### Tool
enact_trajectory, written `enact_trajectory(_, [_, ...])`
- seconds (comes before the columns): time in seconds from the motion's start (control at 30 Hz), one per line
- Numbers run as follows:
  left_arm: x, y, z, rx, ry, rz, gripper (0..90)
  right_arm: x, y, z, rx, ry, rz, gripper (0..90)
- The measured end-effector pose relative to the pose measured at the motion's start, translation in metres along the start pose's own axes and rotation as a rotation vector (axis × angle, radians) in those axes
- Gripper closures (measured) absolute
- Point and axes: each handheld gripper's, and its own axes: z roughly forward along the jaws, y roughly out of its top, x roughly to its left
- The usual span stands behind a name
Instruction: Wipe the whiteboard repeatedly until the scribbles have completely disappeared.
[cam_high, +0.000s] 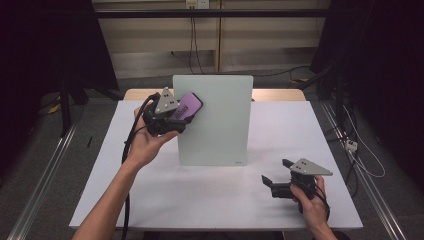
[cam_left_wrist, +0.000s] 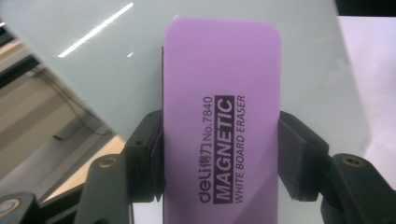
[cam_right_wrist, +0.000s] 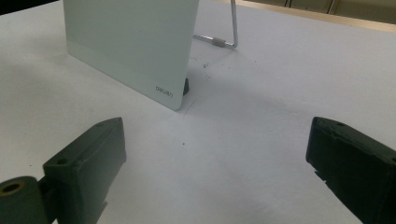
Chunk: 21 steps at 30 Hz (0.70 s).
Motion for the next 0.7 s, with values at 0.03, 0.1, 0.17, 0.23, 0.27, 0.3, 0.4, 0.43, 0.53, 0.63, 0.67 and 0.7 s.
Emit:
enact_trajectory(0.03, [-0.001,0.0,0.0,-0.004,-0.005,-0.005,40.9,0.0,0.0,0.0,-0.001,0.0,0.0,5.1])
enact_trajectory(0.1, [-0.004,0.0,-0.001,-0.003,0.0,0.003,41.0,0.0,0.0,0.0,-0.002,0.0,0.001,5.1])
enact_trajectory(0.17, [-0.006,0.0,-0.003,-0.004,-0.007,0.005,41.0,0.0,0.0,0.0,-0.001,-0.001,0.0,5.1])
enact_trajectory(0.23, [-0.007,-0.001,-0.006,-0.008,-0.017,0.002,41.0,0.0,0.0,0.0,-0.002,-0.002,0.0,5.1])
enact_trajectory(0.27, [-0.007,-0.002,-0.007,-0.009,-0.017,0.001,41.0,0.0,0.0,0.0,-0.001,-0.002,0.0,5.1])
enact_trajectory(0.3, [-0.008,-0.003,-0.007,-0.006,-0.018,0.002,41.0,0.0,0.0,0.0,-0.001,-0.002,0.0,5.1])
enact_trajectory(0.4, [-0.009,-0.007,-0.009,0.0,-0.025,-0.004,40.9,0.0,0.0,0.0,0.0,-0.004,0.003,5.1])
enact_trajectory(0.43, [-0.009,-0.009,-0.009,0.002,-0.034,-0.012,41.0,0.0,0.0,0.0,-0.002,-0.003,0.007,5.1])
enact_trajectory(0.53, [-0.009,-0.015,-0.008,0.005,-0.051,-0.034,41.0,0.0,0.001,0.002,0.0,-0.003,0.007,5.1])
enact_trajectory(0.63, [-0.008,-0.018,-0.007,0.015,-0.08,-0.058,40.9,0.0,0.002,0.004,0.003,0.0,0.006,5.2])
enact_trajectory(0.67, [-0.008,-0.019,-0.007,0.012,-0.082,-0.068,41.0,0.0,0.002,0.004,0.005,0.0,0.005,5.2])
enact_trajectory(0.7, [-0.008,-0.02,-0.008,0.016,-0.09,-0.075,40.9,0.0,0.002,0.004,0.005,0.001,0.006,5.2])
